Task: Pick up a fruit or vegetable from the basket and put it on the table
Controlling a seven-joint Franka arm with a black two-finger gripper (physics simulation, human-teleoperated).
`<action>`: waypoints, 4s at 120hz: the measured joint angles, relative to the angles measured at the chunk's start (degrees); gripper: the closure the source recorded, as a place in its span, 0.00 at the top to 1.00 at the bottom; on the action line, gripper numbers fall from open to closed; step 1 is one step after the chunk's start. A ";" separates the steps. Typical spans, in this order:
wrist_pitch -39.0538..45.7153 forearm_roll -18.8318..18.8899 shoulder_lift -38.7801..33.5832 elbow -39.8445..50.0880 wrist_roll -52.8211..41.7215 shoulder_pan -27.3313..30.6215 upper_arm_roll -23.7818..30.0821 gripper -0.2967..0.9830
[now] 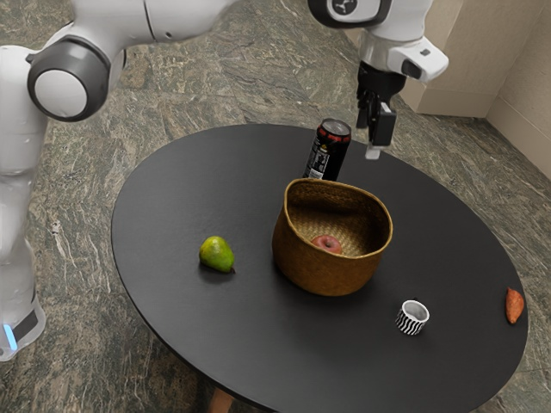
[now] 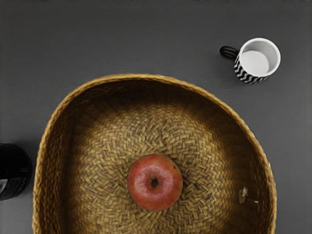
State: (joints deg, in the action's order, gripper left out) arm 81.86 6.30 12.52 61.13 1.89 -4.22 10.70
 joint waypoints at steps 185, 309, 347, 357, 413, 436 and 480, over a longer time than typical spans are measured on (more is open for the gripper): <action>25.65 -7.81 -5.72 36.40 -0.34 2.28 -2.96 0.77; 28.20 -9.03 -1.59 37.11 -0.44 3.47 -3.37 0.77; 28.96 -9.61 0.41 37.06 -0.47 3.70 -3.32 0.77; 29.21 -9.71 1.07 37.06 -0.48 3.71 -3.37 0.77; 30.78 -9.84 2.82 37.15 -0.96 4.14 -3.41 0.61; 30.75 -9.25 0.93 37.15 -1.08 4.09 -3.13 0.45; 25.03 -8.73 -8.87 32.24 -1.01 3.50 -0.71 0.52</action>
State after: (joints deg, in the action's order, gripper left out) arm 106.89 -2.43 3.65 93.37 0.88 -0.72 9.99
